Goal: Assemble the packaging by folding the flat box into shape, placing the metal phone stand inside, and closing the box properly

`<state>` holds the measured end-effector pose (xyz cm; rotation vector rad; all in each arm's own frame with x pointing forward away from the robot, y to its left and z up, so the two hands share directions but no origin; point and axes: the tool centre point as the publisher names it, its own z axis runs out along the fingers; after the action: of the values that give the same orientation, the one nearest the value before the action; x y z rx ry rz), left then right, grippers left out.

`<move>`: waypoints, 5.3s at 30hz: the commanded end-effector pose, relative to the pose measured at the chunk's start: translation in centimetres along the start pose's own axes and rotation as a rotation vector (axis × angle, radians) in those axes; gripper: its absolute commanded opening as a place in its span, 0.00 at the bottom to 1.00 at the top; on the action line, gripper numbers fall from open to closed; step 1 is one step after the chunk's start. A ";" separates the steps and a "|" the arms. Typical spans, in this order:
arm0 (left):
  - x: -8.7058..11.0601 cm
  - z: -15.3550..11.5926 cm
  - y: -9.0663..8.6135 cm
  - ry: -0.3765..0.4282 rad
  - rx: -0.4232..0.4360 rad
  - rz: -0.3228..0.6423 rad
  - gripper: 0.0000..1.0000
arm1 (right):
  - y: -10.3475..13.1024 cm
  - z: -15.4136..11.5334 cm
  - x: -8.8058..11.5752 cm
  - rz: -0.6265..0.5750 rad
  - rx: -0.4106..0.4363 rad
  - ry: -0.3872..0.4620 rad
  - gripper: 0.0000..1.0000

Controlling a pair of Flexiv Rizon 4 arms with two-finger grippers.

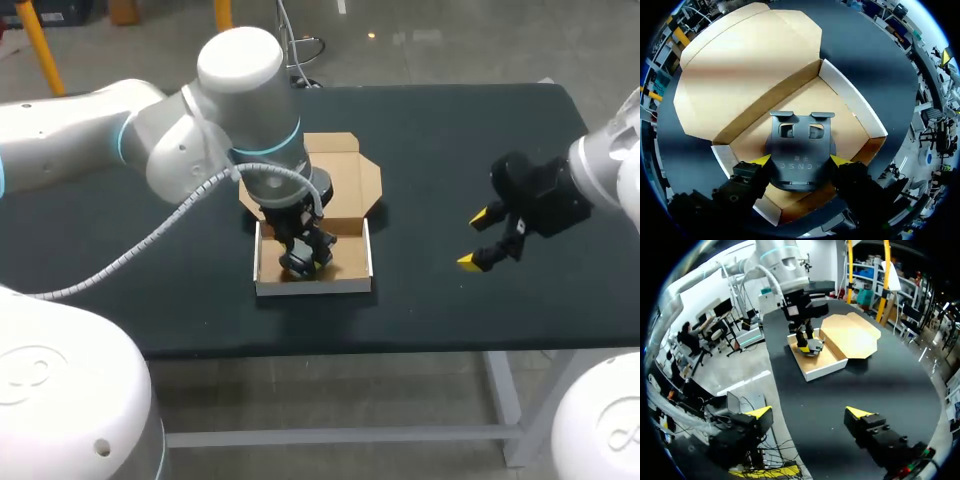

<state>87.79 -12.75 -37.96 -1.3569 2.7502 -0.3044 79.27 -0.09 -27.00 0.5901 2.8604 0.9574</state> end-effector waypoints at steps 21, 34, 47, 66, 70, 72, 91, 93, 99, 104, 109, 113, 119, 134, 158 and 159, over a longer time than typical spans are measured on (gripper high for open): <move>0.0 1.8 -1.3 -0.016 -0.033 -0.045 1.00 | 0.0 -0.1 -0.1 -0.002 -0.004 0.005 1.00; 1.2 0.3 -1.3 -0.043 -0.069 -0.261 1.00 | 0.0 -0.1 -0.1 -0.002 -0.004 0.005 1.00; 1.4 0.3 -1.5 -0.039 -0.091 -0.303 1.00 | 0.0 -0.1 -0.1 -0.002 -0.004 0.005 1.00; 2.6 0.0 -1.0 -0.086 -0.066 -0.450 1.00 | 0.0 -0.1 -0.1 -0.002 -0.004 0.005 1.00; 3.0 0.0 -0.8 -0.094 -0.055 -0.504 1.00 | 0.0 -0.1 -0.1 -0.002 -0.004 0.005 1.00; 3.2 0.2 -0.8 -0.099 -0.050 -0.517 1.00 | 0.0 -0.1 -0.1 -0.002 -0.004 0.005 1.00; 3.8 1.8 0.7 -0.115 -0.078 -0.605 1.00 | 0.0 -0.1 -0.1 -0.002 -0.004 0.005 1.00; 4.0 1.8 1.0 -0.118 -0.090 -0.611 1.00 | 0.0 -0.1 -0.1 -0.002 -0.004 0.005 1.00; 4.6 1.9 1.7 -0.105 -0.121 -0.628 1.00 | 0.0 -0.1 -0.1 -0.002 -0.004 0.005 1.00; 5.5 1.9 2.6 -0.090 -0.131 -0.631 1.00 | 0.0 -0.1 -0.1 -0.002 -0.004 0.005 1.00; 6.4 2.0 3.5 -0.099 -0.142 -0.645 1.00 | 0.0 -0.1 -0.1 -0.002 -0.004 0.005 1.00; 7.0 2.0 4.2 -0.099 -0.149 -0.655 1.00 | 0.0 -0.1 -0.1 -0.002 -0.004 0.005 1.00; 7.7 1.9 5.2 -0.100 -0.156 -0.687 1.00 | 0.0 -0.1 -0.1 -0.002 -0.004 0.005 1.00; 9.0 1.7 6.6 -0.111 -0.140 -0.689 1.00 | 0.0 -0.1 -0.1 -0.002 -0.004 0.005 1.00; 4.9 -6.5 4.9 0.045 0.106 -0.499 1.00 | 0.0 -0.1 -0.1 -0.002 -0.004 0.005 1.00; 4.6 -6.7 4.8 0.050 0.106 -0.492 1.00 | 0.0 -0.1 -0.1 -0.002 -0.004 0.005 1.00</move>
<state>80.20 -14.43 -33.15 -1.9870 2.3006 -0.4183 79.34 -0.07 -27.04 0.5892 2.8612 0.9576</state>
